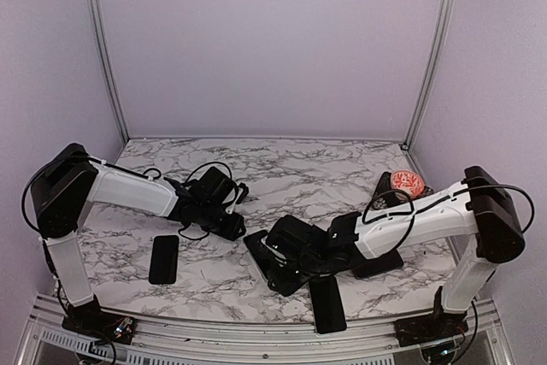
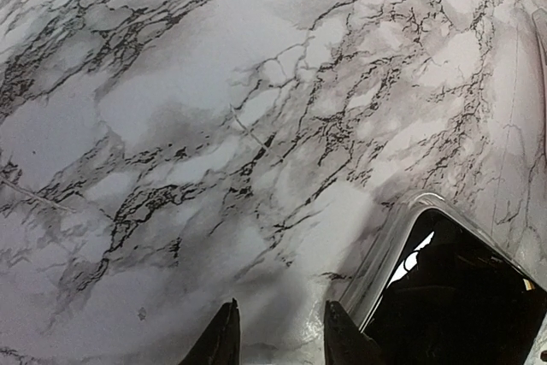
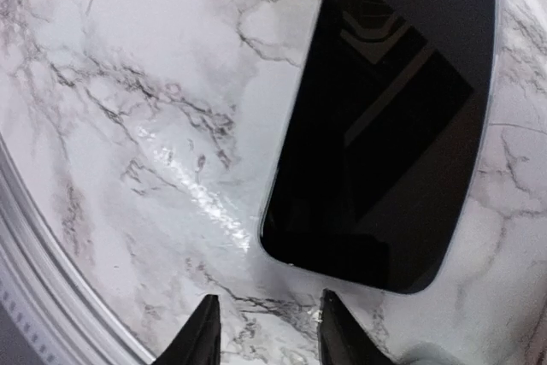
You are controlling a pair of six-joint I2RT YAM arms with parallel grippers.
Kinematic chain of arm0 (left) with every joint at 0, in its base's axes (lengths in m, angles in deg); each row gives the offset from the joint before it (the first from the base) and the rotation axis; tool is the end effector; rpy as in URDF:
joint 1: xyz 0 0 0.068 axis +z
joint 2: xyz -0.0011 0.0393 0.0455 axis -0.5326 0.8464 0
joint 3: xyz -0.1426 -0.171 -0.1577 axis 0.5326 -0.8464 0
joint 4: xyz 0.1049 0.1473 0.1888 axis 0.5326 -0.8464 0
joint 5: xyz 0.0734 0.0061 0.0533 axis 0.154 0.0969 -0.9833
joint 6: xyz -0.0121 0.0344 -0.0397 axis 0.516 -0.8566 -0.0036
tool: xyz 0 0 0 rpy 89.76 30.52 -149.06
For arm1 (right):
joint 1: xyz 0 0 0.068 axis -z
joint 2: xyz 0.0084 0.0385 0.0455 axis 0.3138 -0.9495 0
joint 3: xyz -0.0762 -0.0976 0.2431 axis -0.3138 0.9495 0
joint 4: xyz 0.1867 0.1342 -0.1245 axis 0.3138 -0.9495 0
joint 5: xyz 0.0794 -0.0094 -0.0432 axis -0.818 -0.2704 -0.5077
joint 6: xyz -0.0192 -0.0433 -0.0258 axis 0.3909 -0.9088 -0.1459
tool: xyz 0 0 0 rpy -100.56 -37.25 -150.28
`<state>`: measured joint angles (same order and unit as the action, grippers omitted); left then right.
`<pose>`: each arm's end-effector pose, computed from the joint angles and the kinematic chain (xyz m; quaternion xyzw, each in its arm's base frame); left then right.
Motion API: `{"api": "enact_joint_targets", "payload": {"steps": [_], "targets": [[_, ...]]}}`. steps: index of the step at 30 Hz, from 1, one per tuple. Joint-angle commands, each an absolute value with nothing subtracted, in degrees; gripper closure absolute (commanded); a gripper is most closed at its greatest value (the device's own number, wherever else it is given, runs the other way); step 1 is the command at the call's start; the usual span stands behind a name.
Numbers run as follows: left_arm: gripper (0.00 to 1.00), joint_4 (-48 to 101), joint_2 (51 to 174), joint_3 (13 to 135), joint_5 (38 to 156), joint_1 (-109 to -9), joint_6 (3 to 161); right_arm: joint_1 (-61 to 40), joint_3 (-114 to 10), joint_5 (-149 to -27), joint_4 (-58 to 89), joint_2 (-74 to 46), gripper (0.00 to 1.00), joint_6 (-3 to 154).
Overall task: Put the phone into the phone case
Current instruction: Move the phone with the phone case to the center of the board, then adjust the phone with the phone case at the center of the board.
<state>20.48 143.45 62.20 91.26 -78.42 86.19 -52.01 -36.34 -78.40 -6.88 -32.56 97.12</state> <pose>0.2605 -0.2743 0.1455 0.2503 0.9064 -0.1929 0.2802 0.1161 0.3213 0.1667 -0.3428 0.9089 0.1696 0.1661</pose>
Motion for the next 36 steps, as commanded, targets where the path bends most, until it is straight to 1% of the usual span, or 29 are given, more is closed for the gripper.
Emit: {"api": "enact_joint_targets", "payload": {"steps": [1,2,4,5,7,8,15,18,20,25,30,34,36], "targets": [[0.67,16.7,138.0,62.1,86.1,-77.6,85.4,-52.6,-38.6,-82.9,-9.1,-26.6,0.49,93.7],[0.66,16.3,137.0,61.7,85.6,-77.6,85.6,-52.6,-39.2,-82.3,-9.6,-26.1,0.44,93.9],[0.66,15.6,134.8,60.5,85.4,-77.6,86.2,-51.8,-41.0,-78.2,-11.3,-26.2,0.41,94.5],[0.66,15.5,133.8,59.6,86.1,-77.6,86.3,-50.9,-42.2,-76.8,-12.3,-26.7,0.36,95.1],[0.66,15.6,131.5,57.6,88.4,-77.7,87.0,-49.7,-44.2,-74.8,-13.5,-28.9,0.06,95.5],[0.66,15.8,130.9,56.5,90.9,-77.8,87.3,-49.5,-45.3,-73.8,-14.0,-30.1,0.02,95.6],[0.66,18.6,129.6,51.3,95.4,-79.7,89.6,-47.8,-53.9,-68.4,-20.4,-40.4,0.01,96.2],[0.63,20.2,130.6,51.0,96.8,-81.3,90.0,-46.8,-53.6,-69.9,-18.7,-42.5,0.01,96.1],[0.62,20.7,131.4,51.1,96.6,-82.2,90.1,-46.7,-52.9,-70.9,-17.2,-43.0,0.02,95.9],[0.63,22.2,133.8,51.7,97.0,-83.0,90.7,-46.4,-52.6,-69.7,-15.9,-44.9,0.09,96.1],[0.63,22.6,136.3,52.9,97.5,-83.5,90.6,-45.8,-51.3,-69.2,-13.8,-45.5,0.20,96.6],[0.63,22.8,137.2,53.6,97.8,-83.9,90.6,-45.5,-50.7,-68.8,-13.5,-46.2,0.24,96.9],[0.63,22.9,137.6,53.8,97.9,-83.9,90.6,-45.6,-50.3,-68.5,-12.9,-46.2,0.28,97.0]]}}
